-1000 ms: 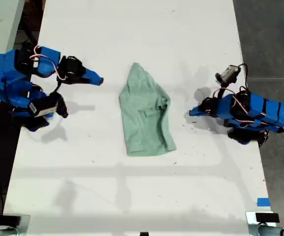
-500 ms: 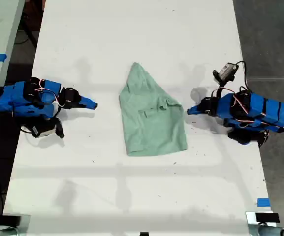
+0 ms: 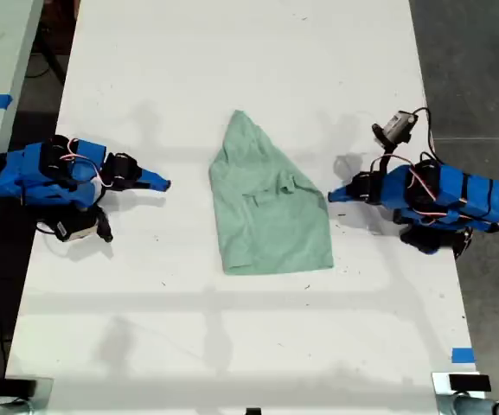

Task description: Fold t shirt

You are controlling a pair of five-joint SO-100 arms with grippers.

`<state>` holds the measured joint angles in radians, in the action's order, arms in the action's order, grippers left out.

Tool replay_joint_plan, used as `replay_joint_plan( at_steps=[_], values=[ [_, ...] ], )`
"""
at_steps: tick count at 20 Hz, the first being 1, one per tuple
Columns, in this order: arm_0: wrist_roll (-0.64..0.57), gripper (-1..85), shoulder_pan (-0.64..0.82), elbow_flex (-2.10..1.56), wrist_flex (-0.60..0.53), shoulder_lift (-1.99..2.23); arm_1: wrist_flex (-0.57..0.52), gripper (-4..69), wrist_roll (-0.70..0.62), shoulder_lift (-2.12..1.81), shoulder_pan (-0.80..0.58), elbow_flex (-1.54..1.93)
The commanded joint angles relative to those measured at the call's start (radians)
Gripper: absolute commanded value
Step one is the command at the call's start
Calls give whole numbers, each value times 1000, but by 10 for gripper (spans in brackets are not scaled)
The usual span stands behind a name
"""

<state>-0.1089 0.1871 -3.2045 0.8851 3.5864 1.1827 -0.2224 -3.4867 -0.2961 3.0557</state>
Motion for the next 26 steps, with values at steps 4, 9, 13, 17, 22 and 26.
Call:
replay_joint_plan(
  at_steps=[4, 9, 13, 17, 22, 26],
  values=[
    [11, -2, 21, -11, 8, 8, 28, 22, 44, -18, -12, 57],
    [15, -2, 25, -11, 14, 8, 34, 22, 57, -18, -15, 57],
    [26, -2, 29, -11, 20, 8, 55, 24, 84, -18, -15, 57],
    [156, -2, 25, -12, 92, 8, 140, 38, 284, -18, -25, 55],
    [204, -1, -5, -11, 106, 11, 144, 51, 192, -18, -12, 54],
    [207, -1, -38, -18, 114, 11, 176, 194, 287, -18, 107, 28]
  ],
)
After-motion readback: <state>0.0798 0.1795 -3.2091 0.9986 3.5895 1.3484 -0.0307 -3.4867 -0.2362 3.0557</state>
